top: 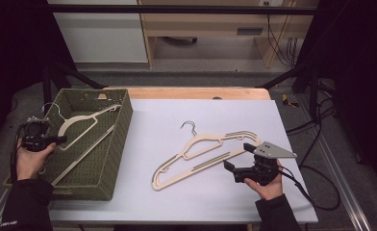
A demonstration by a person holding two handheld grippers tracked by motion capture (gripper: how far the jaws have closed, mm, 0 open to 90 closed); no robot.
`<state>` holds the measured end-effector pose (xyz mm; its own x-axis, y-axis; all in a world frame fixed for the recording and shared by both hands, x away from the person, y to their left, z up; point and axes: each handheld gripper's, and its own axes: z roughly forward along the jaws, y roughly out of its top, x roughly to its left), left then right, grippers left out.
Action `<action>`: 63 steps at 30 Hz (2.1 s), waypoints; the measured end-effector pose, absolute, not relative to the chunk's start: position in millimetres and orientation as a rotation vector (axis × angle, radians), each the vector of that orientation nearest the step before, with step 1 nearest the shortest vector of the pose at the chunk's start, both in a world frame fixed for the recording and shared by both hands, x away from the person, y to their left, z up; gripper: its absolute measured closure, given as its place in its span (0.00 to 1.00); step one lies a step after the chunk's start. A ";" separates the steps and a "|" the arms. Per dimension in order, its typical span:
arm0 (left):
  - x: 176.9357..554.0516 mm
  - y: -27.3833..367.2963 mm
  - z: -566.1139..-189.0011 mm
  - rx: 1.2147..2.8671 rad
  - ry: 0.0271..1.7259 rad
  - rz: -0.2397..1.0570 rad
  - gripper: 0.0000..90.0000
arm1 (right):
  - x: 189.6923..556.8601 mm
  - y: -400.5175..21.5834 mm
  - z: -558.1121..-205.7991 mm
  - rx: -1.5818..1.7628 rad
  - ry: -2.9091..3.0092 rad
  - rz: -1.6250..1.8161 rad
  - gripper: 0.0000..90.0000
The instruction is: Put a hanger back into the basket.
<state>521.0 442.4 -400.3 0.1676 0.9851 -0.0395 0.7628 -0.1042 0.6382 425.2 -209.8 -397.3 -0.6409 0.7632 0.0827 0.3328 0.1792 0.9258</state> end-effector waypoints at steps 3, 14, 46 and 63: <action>521.5 443.6 -401.8 1.928 1.661 0.534 0.79 | 425.1 -209.5 -397.2 1.038 2.057 1.459 0.06; 522.4 442.6 -404.8 1.941 1.687 0.506 0.66 | 424.7 -209.6 -397.0 1.039 2.056 1.460 0.06; 505.3 444.9 -379.2 1.909 1.599 0.535 0.53 | 421.5 -214.7 -392.3 1.039 2.036 1.479 0.05; 469.0 365.7 -317.5 1.707 1.128 0.622 0.27 | 419.2 -221.0 -385.9 1.046 1.993 1.504 0.05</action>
<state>469.0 365.7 -317.5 0.4420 0.8927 -0.0879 0.4021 -0.1096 0.9090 419.2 -221.0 -385.9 -0.6220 0.7767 0.0994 0.3087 0.1266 0.9427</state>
